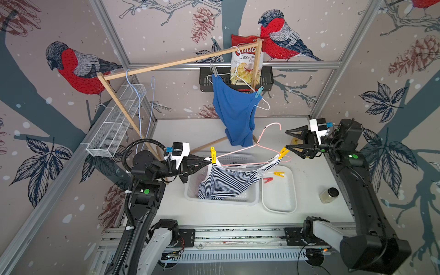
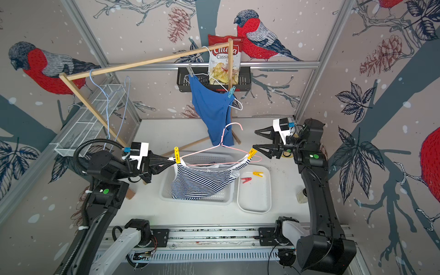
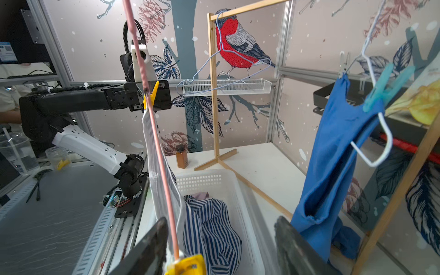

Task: Remove the clothespins securing tank tops to the hanger
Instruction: Remove the clothespin from the hanger.

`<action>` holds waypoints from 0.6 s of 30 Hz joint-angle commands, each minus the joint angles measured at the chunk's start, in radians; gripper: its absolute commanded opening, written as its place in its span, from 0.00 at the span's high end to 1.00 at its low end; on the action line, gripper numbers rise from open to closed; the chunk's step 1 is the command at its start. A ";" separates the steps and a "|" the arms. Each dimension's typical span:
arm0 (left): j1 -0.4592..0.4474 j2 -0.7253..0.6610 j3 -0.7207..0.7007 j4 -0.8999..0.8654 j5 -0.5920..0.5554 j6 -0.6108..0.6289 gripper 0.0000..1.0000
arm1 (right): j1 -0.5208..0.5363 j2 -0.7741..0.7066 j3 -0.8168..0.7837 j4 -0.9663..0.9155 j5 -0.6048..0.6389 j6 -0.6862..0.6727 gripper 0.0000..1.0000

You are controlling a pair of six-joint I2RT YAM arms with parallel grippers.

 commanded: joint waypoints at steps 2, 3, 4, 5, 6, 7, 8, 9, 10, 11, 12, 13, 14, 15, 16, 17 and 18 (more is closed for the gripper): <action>-0.005 0.008 0.032 -0.020 0.019 0.044 1.00 | -0.004 0.003 -0.008 -0.174 -0.124 -0.172 0.25; -0.005 0.011 0.041 -0.036 0.010 0.056 1.00 | -0.005 -0.007 -0.017 -0.162 -0.123 -0.166 0.24; -0.004 0.014 0.047 -0.042 0.011 0.062 1.00 | -0.005 -0.016 -0.028 -0.140 -0.123 -0.150 0.24; -0.005 0.018 0.050 -0.043 0.012 0.062 1.00 | -0.005 -0.025 -0.037 -0.116 -0.124 -0.132 0.24; -0.004 0.025 0.057 -0.046 0.014 0.063 1.00 | -0.005 -0.032 -0.044 -0.094 -0.123 -0.111 0.24; -0.005 0.030 0.061 -0.048 0.014 0.063 1.00 | -0.004 -0.037 -0.049 -0.088 -0.122 -0.105 0.24; -0.005 0.033 0.065 -0.052 0.011 0.067 1.00 | -0.004 -0.039 -0.050 -0.087 -0.123 -0.105 0.25; -0.005 0.034 0.069 -0.053 0.012 0.070 1.00 | -0.005 -0.041 -0.053 -0.089 -0.123 -0.106 0.27; -0.005 0.037 0.071 -0.053 0.012 0.070 1.00 | -0.003 -0.043 -0.054 -0.088 -0.122 -0.105 0.28; -0.005 0.036 0.074 -0.054 0.014 0.070 1.00 | -0.002 -0.043 -0.054 -0.088 -0.123 -0.106 0.29; -0.005 0.036 0.076 -0.054 0.017 0.070 1.00 | 0.004 -0.040 -0.051 -0.088 -0.122 -0.105 0.31; -0.004 0.035 0.077 -0.055 0.012 0.070 1.00 | 0.010 -0.035 -0.048 -0.088 -0.122 -0.104 0.34; -0.004 0.034 0.076 -0.055 0.009 0.072 1.00 | 0.012 -0.032 -0.046 -0.089 -0.123 -0.104 0.35; -0.005 0.035 0.078 -0.054 0.006 0.072 1.00 | 0.013 -0.031 -0.046 -0.090 -0.123 -0.105 0.36; -0.004 0.035 0.079 -0.053 0.009 0.071 1.00 | 0.016 -0.031 -0.046 -0.090 -0.123 -0.107 0.37; -0.005 0.037 0.080 -0.055 0.013 0.070 1.00 | 0.018 -0.031 -0.046 -0.089 -0.123 -0.109 0.38; -0.005 0.035 0.081 -0.051 0.014 0.069 1.00 | 0.023 -0.030 -0.044 -0.088 -0.123 -0.108 0.38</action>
